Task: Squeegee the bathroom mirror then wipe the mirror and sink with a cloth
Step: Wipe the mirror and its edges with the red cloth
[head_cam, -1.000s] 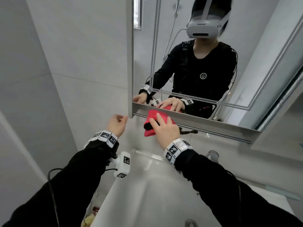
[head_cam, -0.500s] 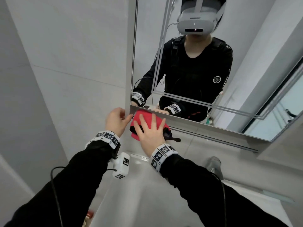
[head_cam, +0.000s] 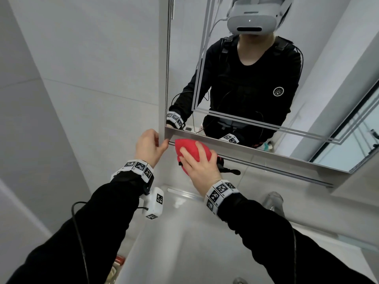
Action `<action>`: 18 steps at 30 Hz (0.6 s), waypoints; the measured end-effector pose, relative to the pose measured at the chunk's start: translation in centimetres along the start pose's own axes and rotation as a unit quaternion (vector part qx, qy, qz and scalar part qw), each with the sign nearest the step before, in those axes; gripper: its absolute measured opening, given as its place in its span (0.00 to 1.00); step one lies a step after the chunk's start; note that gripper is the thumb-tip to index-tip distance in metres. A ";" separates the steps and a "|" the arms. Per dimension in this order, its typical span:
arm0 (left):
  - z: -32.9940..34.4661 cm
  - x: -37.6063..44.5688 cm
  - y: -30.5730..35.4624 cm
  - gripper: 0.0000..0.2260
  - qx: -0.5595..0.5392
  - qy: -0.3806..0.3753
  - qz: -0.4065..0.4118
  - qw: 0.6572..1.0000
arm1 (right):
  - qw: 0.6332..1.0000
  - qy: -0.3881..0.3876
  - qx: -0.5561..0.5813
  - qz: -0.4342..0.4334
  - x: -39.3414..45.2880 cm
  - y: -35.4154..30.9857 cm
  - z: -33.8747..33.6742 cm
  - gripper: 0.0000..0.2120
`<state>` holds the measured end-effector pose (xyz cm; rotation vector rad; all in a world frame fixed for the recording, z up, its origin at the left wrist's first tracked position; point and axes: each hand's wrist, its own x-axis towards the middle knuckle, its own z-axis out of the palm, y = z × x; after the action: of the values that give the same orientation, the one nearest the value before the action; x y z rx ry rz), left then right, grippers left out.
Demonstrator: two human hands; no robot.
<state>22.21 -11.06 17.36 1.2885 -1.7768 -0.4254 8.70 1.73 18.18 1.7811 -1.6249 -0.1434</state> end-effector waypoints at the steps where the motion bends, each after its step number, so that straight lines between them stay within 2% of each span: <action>1: 0.1 0.0 0.0 0.11 0.001 0.000 -0.001 1.000 | 1.000 0.007 0.003 0.001 -0.2 0.2 -0.1 0.21; 7: 0.6 -0.4 -0.1 0.10 0.008 0.000 -0.021 1.000 | 0.999 0.001 0.039 0.018 -1.7 2.5 0.0 0.15; 9: 0.6 -0.7 0.0 0.10 0.010 0.007 -0.031 0.999 | 0.999 0.025 0.042 0.017 -2.6 3.3 0.2 0.13; 13: 0.2 -2.4 0.8 0.09 0.008 0.043 -0.004 0.999 | 0.996 0.047 0.068 0.035 -4.5 5.0 0.0 0.20; 15: -0.1 -3.6 1.1 0.08 0.034 0.078 0.043 0.995 | 0.996 0.006 0.077 0.034 -5.0 5.8 -0.1 0.18; 18: -0.3 -5.3 1.7 0.12 0.086 0.057 0.129 0.986 | 0.981 -0.112 0.152 0.037 -4.7 6.6 0.2 0.26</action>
<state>21.85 -5.58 16.36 1.1537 -1.8822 -0.0533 2.23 6.20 20.00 1.9857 -1.9560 -0.0658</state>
